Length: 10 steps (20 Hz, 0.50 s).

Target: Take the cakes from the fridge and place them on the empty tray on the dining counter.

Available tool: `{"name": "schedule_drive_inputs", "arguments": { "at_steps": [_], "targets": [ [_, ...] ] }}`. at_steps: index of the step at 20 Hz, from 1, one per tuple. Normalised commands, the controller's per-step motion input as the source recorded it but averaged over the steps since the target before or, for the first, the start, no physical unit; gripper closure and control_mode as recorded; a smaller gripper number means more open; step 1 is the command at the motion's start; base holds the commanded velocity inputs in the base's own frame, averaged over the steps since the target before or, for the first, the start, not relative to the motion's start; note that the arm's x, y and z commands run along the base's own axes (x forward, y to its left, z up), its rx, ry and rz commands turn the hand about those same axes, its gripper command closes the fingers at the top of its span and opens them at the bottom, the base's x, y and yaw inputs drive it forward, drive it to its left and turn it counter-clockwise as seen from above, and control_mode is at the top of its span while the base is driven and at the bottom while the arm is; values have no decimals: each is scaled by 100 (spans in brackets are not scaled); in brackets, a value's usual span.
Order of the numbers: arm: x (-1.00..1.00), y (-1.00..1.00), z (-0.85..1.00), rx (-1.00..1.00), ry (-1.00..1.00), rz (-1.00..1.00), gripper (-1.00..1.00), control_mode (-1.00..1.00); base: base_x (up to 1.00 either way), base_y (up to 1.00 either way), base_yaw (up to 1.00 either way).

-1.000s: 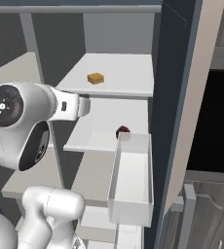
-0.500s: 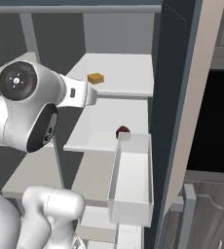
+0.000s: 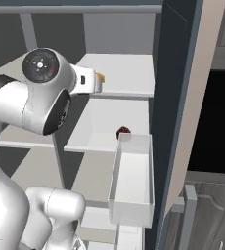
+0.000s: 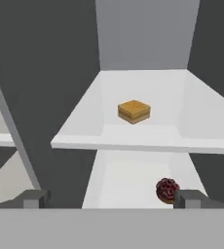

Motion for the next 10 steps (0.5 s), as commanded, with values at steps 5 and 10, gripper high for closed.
{"name": "schedule_drive_inputs", "arguments": {
  "at_steps": [5,10],
  "targets": [
    [38,7,0,-8,4,16,-100,-100,0,0,0],
    [42,11,-4,-5,5,18,-100,-100,0,0,0]
  ]
}}
